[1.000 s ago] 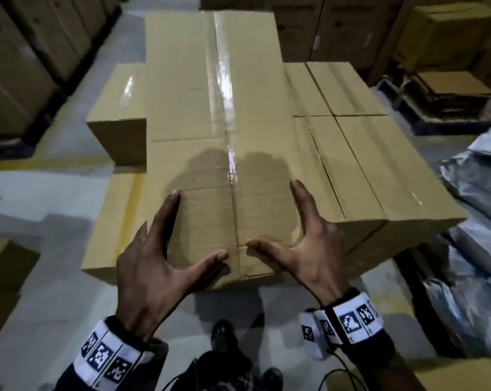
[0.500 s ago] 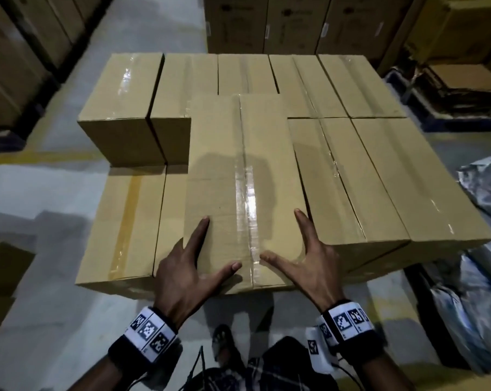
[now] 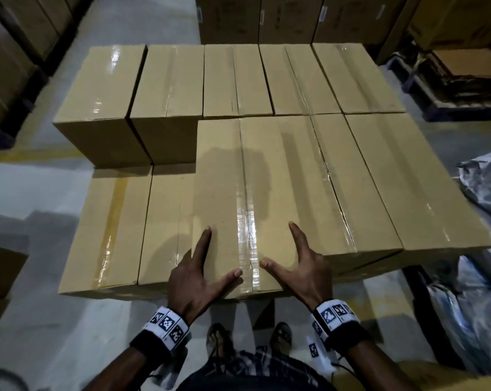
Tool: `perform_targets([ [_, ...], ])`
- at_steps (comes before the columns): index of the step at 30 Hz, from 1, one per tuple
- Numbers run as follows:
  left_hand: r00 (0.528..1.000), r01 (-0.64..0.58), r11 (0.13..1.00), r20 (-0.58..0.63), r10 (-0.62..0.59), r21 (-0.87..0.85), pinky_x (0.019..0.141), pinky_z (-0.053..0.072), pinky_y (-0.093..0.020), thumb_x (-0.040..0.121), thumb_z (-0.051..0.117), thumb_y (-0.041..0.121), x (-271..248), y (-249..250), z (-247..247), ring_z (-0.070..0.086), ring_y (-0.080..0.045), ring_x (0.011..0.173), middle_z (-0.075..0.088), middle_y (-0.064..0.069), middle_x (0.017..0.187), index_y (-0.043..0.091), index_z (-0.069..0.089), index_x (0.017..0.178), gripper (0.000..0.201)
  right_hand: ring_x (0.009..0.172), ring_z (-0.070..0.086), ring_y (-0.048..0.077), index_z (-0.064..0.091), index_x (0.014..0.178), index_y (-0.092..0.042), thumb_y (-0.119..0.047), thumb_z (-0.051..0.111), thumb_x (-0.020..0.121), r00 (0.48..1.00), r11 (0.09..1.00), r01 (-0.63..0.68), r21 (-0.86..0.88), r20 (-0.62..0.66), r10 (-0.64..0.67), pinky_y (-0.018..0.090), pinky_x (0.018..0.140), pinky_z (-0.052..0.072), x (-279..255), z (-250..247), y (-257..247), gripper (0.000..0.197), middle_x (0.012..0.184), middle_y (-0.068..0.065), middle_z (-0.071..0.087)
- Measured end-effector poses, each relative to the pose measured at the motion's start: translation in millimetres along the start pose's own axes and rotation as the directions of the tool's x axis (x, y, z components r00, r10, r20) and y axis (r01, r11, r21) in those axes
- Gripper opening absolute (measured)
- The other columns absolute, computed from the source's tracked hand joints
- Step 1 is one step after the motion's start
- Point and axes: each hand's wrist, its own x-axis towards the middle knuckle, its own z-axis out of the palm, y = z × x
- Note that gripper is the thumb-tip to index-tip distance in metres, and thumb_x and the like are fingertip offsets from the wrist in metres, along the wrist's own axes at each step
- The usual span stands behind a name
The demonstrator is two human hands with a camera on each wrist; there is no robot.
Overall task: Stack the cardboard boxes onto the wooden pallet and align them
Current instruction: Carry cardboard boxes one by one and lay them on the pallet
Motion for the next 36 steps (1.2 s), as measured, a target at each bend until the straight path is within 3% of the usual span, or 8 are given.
perform_targets([
  [9, 0.998, 0.055, 0.998, 0.045, -0.054, -0.013, 0.101, 0.052, -0.045, 0.066, 0.055, 0.099, 10, -13, 20, 0.060, -0.029, 0.125, 0.058, -0.002, 0.146, 0.060, 0.000, 0.157, 0.114, 0.116, 0.068, 0.029, 0.028, 0.160, -0.041, -0.075, 0.059, 0.088, 0.992, 0.997, 0.071, 0.005, -0.106, -0.070, 0.033, 0.091, 0.053, 13, 23, 17, 0.085, 0.136, 0.006, 0.068],
  [18, 0.996, 0.066, 0.998, 0.060, -0.067, 0.010, 0.102, 0.053, -0.046, 0.070, 0.054, 0.097, 16, -20, 31, 0.057, -0.028, 0.132, 0.051, -0.001, 0.154, 0.058, 0.001, 0.158, 0.111, 0.128, 0.059, 0.028, 0.031, 0.158, -0.037, -0.076, 0.042, 0.089, 0.996, 0.995, 0.090, -0.032, 0.013, -0.089, 0.042, 0.100, 0.053, 11, 40, 32, 0.081, 0.151, 0.004, 0.054],
  [23, 0.989, 0.068, 0.996, 0.129, -0.074, 0.050, 0.105, 0.051, -0.050, 0.067, 0.053, 0.100, 11, -26, 37, 0.049, -0.032, 0.141, 0.046, -0.007, 0.158, 0.060, -0.002, 0.157, 0.113, 0.120, 0.063, 0.024, 0.052, 0.147, -0.025, -0.064, 0.054, 0.089, 0.986, 0.988, 0.157, -0.008, 0.051, -0.157, 0.038, 0.095, 0.055, 9, 30, 44, 0.069, 0.141, 0.002, 0.061],
  [28, 0.974, 0.047, 0.999, 0.222, -0.051, 0.023, 0.108, 0.049, -0.052, 0.054, 0.069, 0.096, 11, -30, 28, 0.047, -0.032, 0.142, 0.045, -0.005, 0.157, 0.063, 0.001, 0.155, 0.127, 0.092, 0.071, 0.023, 0.071, 0.115, -0.022, -0.045, 0.072, 0.090, 0.946, 0.948, 0.317, 0.006, -0.078, -0.316, 0.035, 0.072, 0.058, 5, 7, 60, 0.034, 0.106, 0.001, 0.074],
  [30, 0.958, 0.013, 1.000, 0.287, -0.017, 0.016, 0.112, 0.045, -0.054, 0.050, 0.075, 0.093, 11, -35, 23, 0.040, -0.033, 0.147, 0.040, -0.003, 0.161, 0.064, 0.000, 0.155, 0.133, 0.104, 0.068, 0.020, 0.067, 0.124, -0.025, -0.054, 0.071, 0.089, 0.924, 0.928, 0.372, -0.024, -0.091, -0.372, 0.035, 0.085, 0.058, 4, -3, 66, 0.046, 0.118, -0.002, 0.071],
  [32, 0.929, -0.030, 0.999, 0.370, 0.023, 0.012, 0.118, 0.037, -0.055, 0.047, 0.080, 0.090, 8, -43, 19, 0.027, -0.034, 0.154, 0.029, 0.000, 0.168, 0.065, -0.003, 0.154, 0.138, 0.134, 0.052, 0.022, 0.051, 0.148, -0.028, -0.070, 0.071, 0.080, 0.900, 0.892, 0.433, -0.130, 0.001, -0.436, 0.037, 0.108, 0.045, 5, -12, 74, 0.083, 0.146, 0.001, 0.056],
  [34, 0.901, -0.065, 0.998, 0.432, 0.050, 0.021, 0.119, 0.035, -0.055, 0.047, 0.084, 0.085, 5, -49, 17, 0.022, -0.034, 0.156, 0.019, 0.002, 0.172, 0.066, -0.007, 0.153, 0.141, 0.156, 0.019, 0.024, 0.016, 0.163, -0.040, -0.089, 0.062, 0.067, 0.889, 0.847, 0.456, -0.273, 0.194, -0.416, 0.044, 0.119, 0.024, 4, -17, 80, 0.117, 0.170, 0.001, 0.021],
  [36, 0.894, -0.077, 0.997, 0.445, 0.057, 0.027, 0.117, 0.039, -0.054, 0.053, 0.087, 0.078, 1, -51, 20, 0.027, -0.035, 0.154, 0.017, 0.000, 0.172, 0.065, -0.009, 0.153, 0.139, 0.159, -0.004, 0.025, -0.002, 0.162, -0.049, -0.094, 0.058, 0.062, 0.871, 0.801, 0.473, -0.366, 0.331, -0.363, 0.050, 0.123, 0.008, 7, -13, 89, 0.125, 0.174, -0.001, -0.006],
])
